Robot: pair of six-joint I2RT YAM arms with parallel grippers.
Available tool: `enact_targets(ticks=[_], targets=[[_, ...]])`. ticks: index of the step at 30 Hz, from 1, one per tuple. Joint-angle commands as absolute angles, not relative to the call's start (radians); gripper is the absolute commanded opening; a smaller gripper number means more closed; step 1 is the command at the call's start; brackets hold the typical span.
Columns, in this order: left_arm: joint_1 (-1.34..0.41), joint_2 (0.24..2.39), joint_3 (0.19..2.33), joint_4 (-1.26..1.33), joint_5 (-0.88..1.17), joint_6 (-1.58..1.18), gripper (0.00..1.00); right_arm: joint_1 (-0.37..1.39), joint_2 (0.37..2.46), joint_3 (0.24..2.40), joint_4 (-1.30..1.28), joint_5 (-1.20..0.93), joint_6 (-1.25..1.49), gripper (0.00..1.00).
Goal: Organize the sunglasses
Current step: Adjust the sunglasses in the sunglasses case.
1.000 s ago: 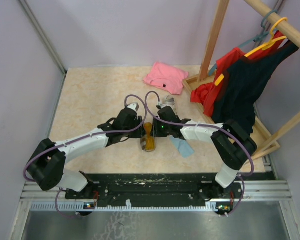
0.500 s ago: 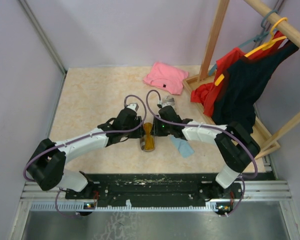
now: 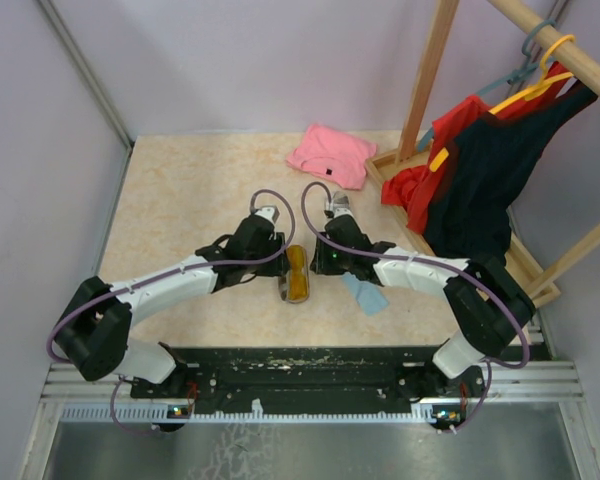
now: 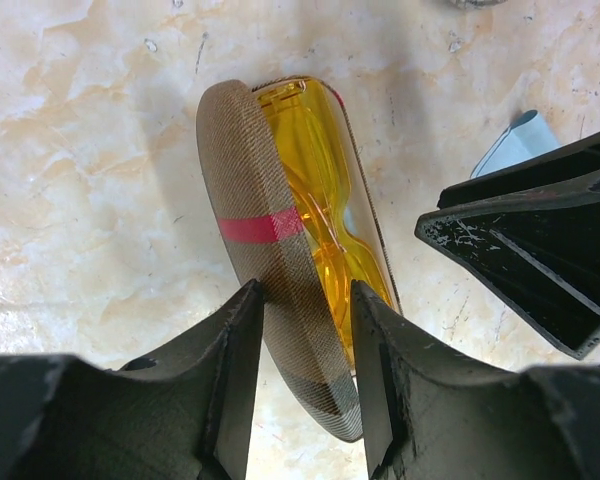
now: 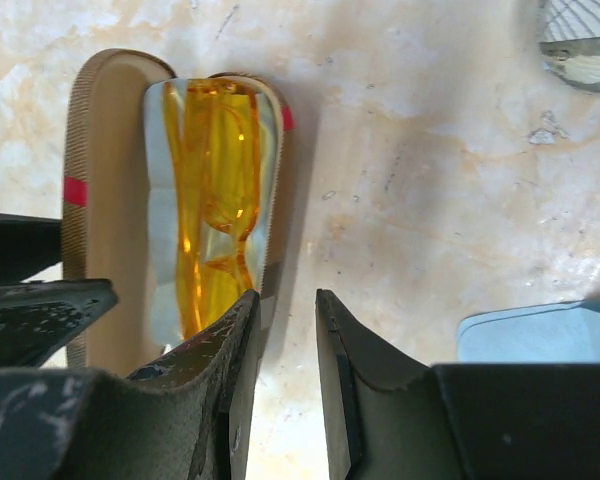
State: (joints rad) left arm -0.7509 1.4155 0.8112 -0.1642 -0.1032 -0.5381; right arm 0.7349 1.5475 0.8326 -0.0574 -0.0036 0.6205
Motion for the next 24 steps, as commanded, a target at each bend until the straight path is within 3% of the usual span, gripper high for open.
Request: enact_targets(ticks=[1,24], targets=[[-0.755,1.426,0.853,-0.158,-0.091,-0.506,0.47,0.710,1.509,0.819,-0.028,0.022,0.613,0.29],[-0.755,1.486,0.916,-0.192,-0.092,-0.463,0.45,0.639,1.559,0.836,0.041,-0.001,0.581,0.29]])
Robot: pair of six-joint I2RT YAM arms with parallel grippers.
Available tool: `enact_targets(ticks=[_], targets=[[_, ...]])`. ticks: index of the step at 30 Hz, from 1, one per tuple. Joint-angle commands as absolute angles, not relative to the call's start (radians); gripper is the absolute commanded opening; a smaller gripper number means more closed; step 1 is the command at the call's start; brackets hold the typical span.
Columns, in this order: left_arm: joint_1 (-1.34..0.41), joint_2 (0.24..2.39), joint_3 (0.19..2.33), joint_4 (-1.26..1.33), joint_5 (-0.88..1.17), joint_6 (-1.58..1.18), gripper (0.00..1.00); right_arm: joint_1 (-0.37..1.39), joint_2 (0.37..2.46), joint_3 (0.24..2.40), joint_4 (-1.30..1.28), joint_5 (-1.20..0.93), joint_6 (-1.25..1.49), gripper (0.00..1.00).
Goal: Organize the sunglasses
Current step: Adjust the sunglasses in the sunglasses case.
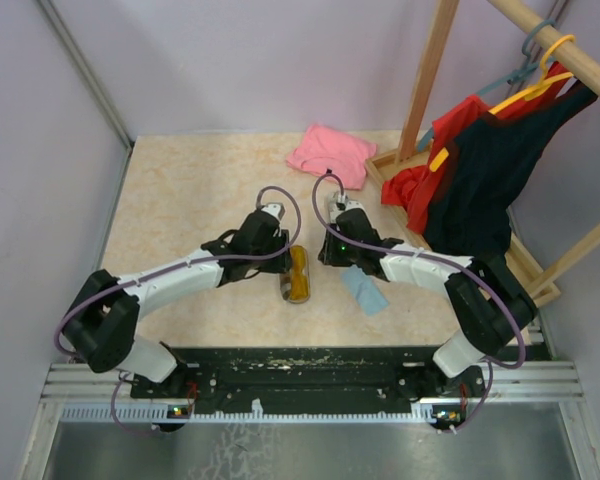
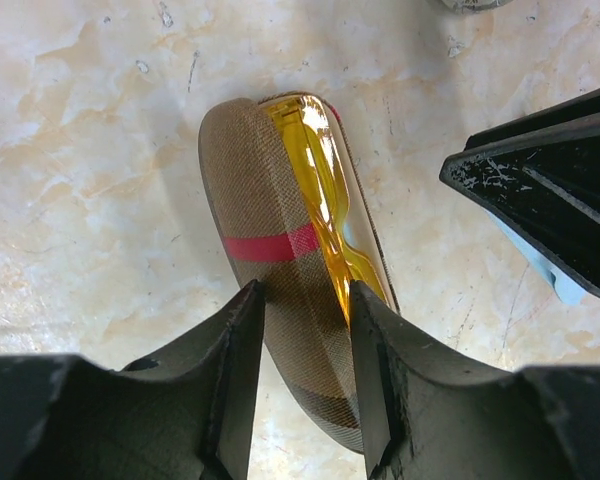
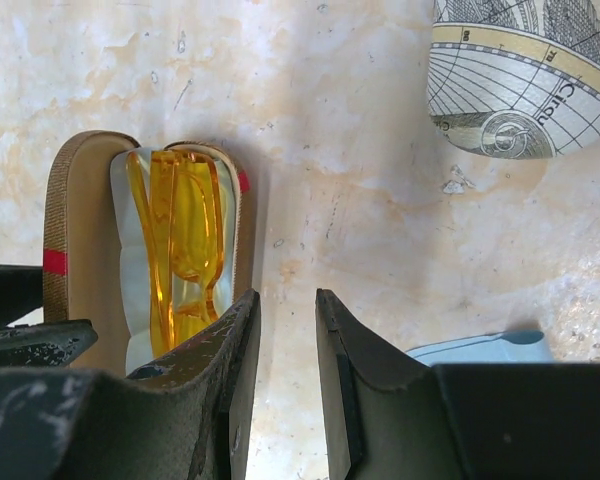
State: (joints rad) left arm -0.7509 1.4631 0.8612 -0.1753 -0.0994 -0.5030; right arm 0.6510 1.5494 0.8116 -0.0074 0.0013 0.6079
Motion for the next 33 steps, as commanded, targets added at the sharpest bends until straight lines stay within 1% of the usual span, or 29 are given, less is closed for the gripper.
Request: enact_targets(ticks=[1,12,23,33], targets=[[-0.755,1.493,0.926,-0.201,-0.095,-0.455,0.45,0.634,1.559,0.836,0.042,-0.002,0.577,0.29],[-0.755,1.529,0.973,-0.252,-0.126,-0.400,0.43,0.585,1.612,0.890,0.077,-0.041,0.519,0.30],[-0.755,1.533,0.974,-0.267,-0.129,-0.404,0.42,0.574,1.793,1.083,0.030,-0.094,0.455,0.32],[-0.756,1.529,0.971,-0.268,-0.121,-0.412,0.42,0.574,1.871,1.163,0.042,-0.182,0.401,0.32]])
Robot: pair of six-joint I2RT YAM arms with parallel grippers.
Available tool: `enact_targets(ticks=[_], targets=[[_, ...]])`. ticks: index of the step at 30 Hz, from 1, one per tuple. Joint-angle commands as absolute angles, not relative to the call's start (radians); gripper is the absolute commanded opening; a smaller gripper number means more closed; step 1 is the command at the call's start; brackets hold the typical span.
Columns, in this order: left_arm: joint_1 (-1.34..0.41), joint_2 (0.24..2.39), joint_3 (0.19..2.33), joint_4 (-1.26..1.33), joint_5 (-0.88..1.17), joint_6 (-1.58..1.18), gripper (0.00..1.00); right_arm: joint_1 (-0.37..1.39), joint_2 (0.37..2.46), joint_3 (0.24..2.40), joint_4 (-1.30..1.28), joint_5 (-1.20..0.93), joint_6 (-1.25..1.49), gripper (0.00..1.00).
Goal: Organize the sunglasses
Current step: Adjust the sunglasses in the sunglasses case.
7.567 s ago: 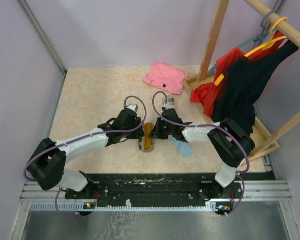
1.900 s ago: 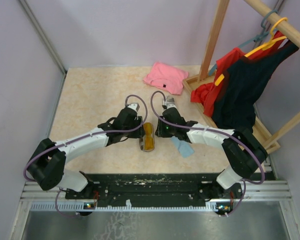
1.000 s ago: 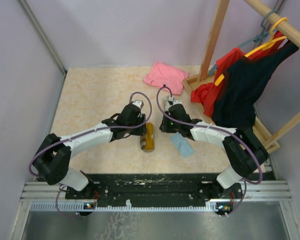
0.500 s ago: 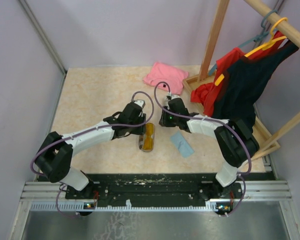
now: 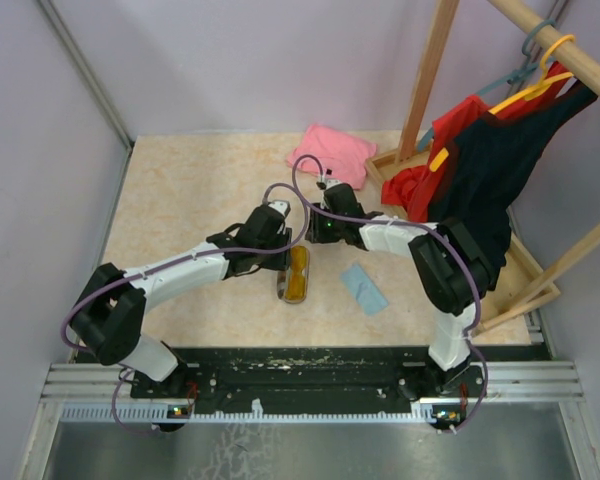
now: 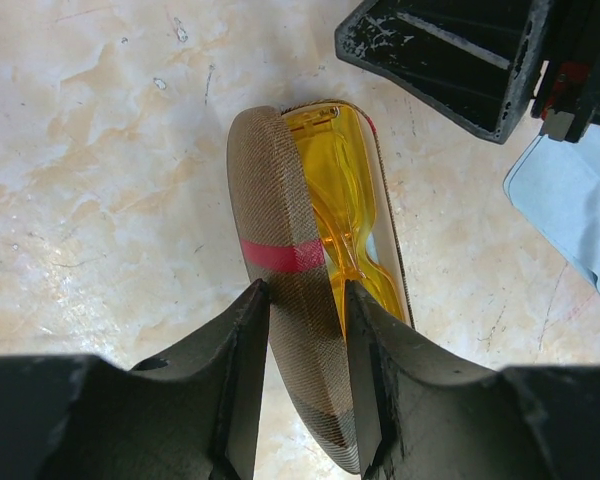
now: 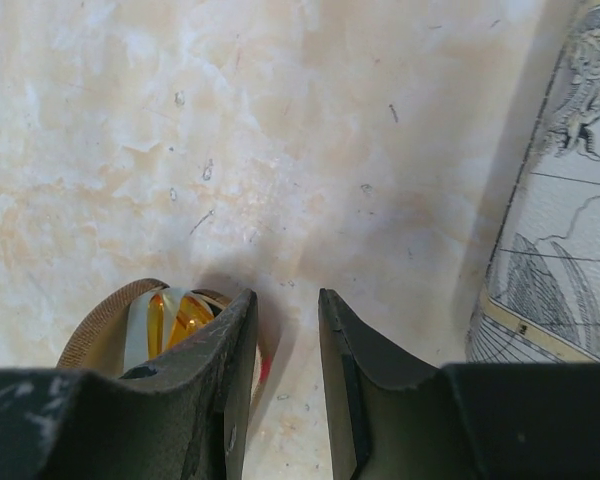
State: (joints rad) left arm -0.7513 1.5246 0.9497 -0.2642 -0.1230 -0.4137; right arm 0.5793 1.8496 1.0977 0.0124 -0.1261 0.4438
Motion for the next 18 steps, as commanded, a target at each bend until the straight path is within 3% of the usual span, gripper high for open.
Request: enact_targets(ticks=[1,18], targets=[[-0.756,1.529,0.971,-0.268,-0.121,-0.413,0.42,0.574,1.878,1.169,0.043,-0.201,0.394,0.32],[-0.756,1.531,0.976,-0.264,-0.113,-0.412,0.42,0.579,1.895,1.155,0.025,-0.261,0.360,0.31]])
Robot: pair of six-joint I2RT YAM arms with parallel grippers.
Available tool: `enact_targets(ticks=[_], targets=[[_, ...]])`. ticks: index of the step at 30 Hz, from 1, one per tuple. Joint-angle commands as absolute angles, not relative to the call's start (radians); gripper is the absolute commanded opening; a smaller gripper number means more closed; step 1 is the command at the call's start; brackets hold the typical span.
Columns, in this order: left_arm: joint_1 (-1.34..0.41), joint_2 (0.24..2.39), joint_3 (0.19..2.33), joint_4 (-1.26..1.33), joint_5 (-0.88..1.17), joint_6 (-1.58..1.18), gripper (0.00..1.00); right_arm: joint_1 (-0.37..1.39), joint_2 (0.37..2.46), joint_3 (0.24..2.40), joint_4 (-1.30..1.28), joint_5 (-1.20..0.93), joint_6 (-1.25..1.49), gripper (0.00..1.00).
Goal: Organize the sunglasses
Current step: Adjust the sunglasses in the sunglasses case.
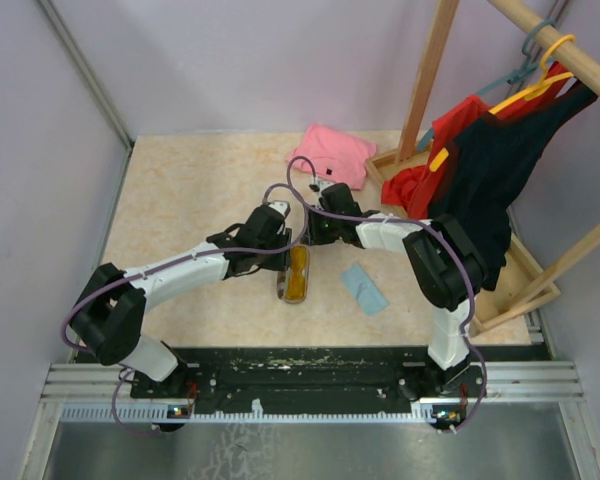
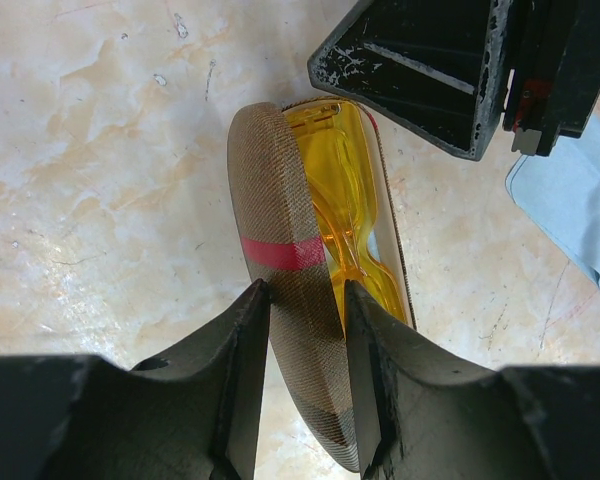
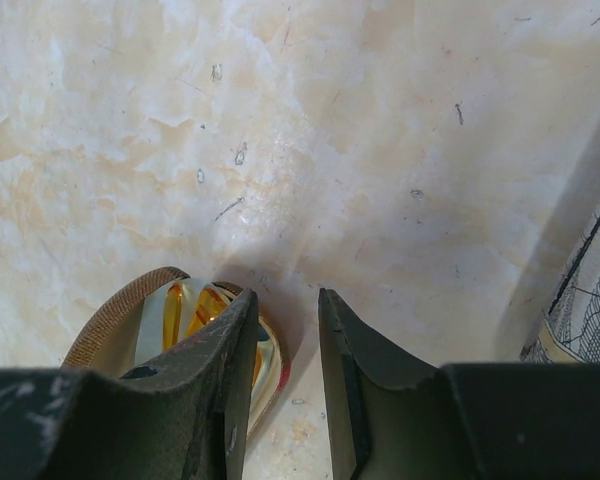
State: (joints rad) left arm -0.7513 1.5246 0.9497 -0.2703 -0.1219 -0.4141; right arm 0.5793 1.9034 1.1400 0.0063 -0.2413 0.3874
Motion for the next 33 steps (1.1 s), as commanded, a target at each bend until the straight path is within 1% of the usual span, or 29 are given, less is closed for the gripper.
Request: enact_targets(ticks=[1,11,16,20,26,33], targets=[[-0.756,1.530,0.976,-0.264,-0.113,-0.413,0.42,0.581,1.892,1.150,0.025,-0.260,0.356,0.31],[-0.756,1.531,0.976,-0.264,-0.113,-0.414,0.42,0.601,1.866,1.115,0.016,-0.248,0.304,0.31],[-0.756,1.533,0.977,-0.262,-0.109,-0.414,0.42,0.626,1.848,1.101,0.012,-0.201,0.253,0.31],[-0.756,1.531,0.976,-0.263,-0.110,-0.414,0.42,0.630,1.825,1.092,0.029,-0.164,0.262,0.32],[-0.756,1.531,0.977,-0.263,-0.109,-0.413,0.42,0.629,1.741,1.063,0.075,-0.047,0.311,0.33],[-0.756,1.526,0.976,-0.264,-0.107,-0.411,0.42,0.610,1.598,0.958,0.132,0.049,0.409,0.34]])
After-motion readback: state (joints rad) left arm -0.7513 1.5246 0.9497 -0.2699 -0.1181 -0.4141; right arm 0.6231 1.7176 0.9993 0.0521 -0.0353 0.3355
